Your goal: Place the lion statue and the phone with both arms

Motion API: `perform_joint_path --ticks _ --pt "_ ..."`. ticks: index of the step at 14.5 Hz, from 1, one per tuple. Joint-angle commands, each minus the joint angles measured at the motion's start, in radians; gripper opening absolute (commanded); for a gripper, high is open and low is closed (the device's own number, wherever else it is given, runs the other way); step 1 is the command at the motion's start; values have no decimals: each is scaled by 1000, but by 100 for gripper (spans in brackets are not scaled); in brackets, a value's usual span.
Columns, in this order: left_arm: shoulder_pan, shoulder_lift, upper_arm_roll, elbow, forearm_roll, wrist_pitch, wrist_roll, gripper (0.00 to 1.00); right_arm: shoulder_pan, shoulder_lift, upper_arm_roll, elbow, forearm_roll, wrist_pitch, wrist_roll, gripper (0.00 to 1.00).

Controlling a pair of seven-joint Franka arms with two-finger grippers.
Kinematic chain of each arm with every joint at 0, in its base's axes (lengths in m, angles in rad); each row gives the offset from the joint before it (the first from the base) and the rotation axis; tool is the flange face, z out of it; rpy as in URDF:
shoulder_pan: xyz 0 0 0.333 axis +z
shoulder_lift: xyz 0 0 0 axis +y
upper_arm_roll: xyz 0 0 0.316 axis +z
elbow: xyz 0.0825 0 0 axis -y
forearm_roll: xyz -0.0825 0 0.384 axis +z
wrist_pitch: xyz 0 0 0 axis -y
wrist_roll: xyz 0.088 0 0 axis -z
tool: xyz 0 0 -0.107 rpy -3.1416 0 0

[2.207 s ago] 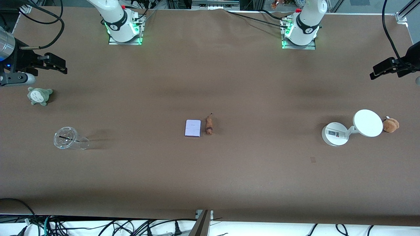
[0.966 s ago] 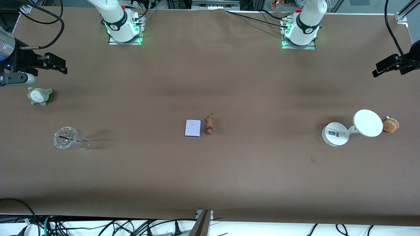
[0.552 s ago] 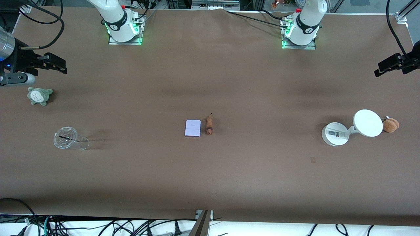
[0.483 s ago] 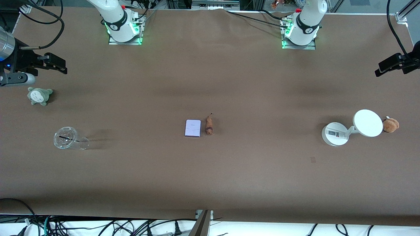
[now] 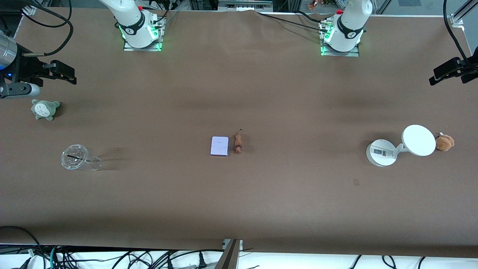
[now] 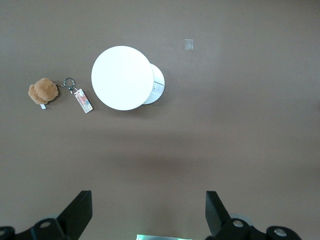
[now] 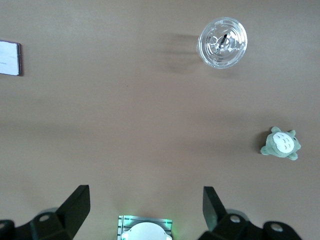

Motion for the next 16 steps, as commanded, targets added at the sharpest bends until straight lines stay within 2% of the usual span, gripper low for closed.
perform_joint_path --ticks 1,16 --pt "13 -9 -5 9 -2 -25 11 100 -10 7 7 22 -3 -13 -8 100" --pt "13 -12 -13 9 -2 -25 -21 100 -10 7 7 22 -2 -13 -10 100"
